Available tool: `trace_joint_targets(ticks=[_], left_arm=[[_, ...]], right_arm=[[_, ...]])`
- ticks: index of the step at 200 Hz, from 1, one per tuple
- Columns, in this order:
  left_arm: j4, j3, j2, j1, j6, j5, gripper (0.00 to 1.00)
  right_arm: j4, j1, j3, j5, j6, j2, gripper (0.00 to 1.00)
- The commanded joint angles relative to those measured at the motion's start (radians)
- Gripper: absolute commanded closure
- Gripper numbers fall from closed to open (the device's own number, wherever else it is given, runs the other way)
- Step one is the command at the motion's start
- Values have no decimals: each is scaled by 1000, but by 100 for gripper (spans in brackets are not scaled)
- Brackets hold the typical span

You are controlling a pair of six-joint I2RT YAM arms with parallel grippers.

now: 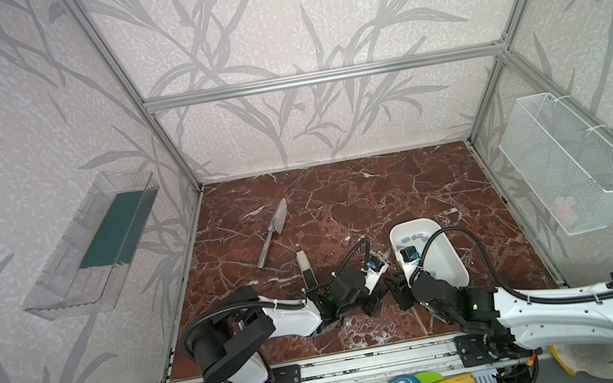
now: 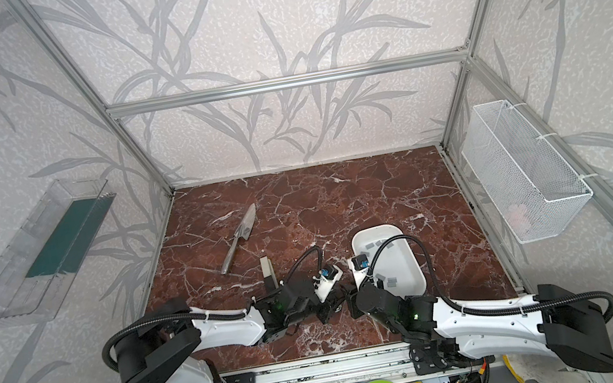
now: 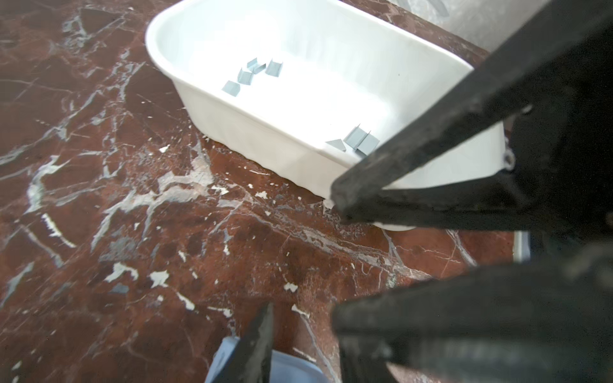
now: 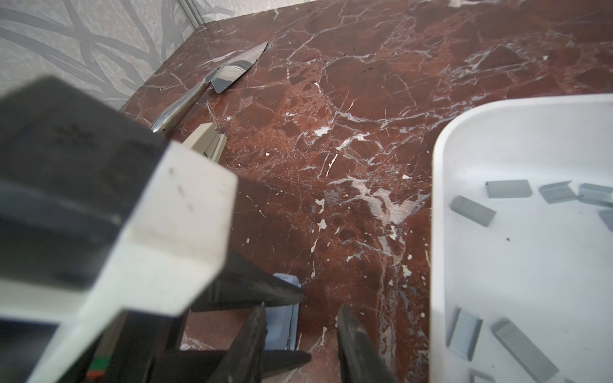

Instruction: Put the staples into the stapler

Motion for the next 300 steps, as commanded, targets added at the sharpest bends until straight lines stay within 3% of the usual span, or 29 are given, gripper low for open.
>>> trace_joint_targets(ticks=[1,19,45,77,98,130,165,214,251,300], left_arm=[[-112,6,-106,10,33,-52,55],[-175,-8,-203,14,22,-118,51],[-273,-60,-402,19,-71,-316,41],[-488,-136,-683,44,-227,-612,7],[-642,-187,-835,106,-358,-708,0],[-793,-234,-951,235,-475,-653,0],[-842,-237,-976,276,-502,-633,0],[-800,-229,-842,319,-565,-580,0],[-715,-194,-692,335,-539,-497,5],[-681,-132,-577,340,-485,-460,10]], right_arm=[[-74,4,12,24,-10,-55,60],[-75,5,-1,12,-18,-80,54],[-27,7,-5,-97,-92,-59,47],[14,61,39,-122,-83,89,36],[10,120,92,-66,-65,214,34],[14,143,146,-51,-31,364,35],[-53,142,194,19,57,462,37],[-72,143,223,88,116,551,39],[-86,139,255,158,166,609,56],[-33,74,312,103,130,687,64]])
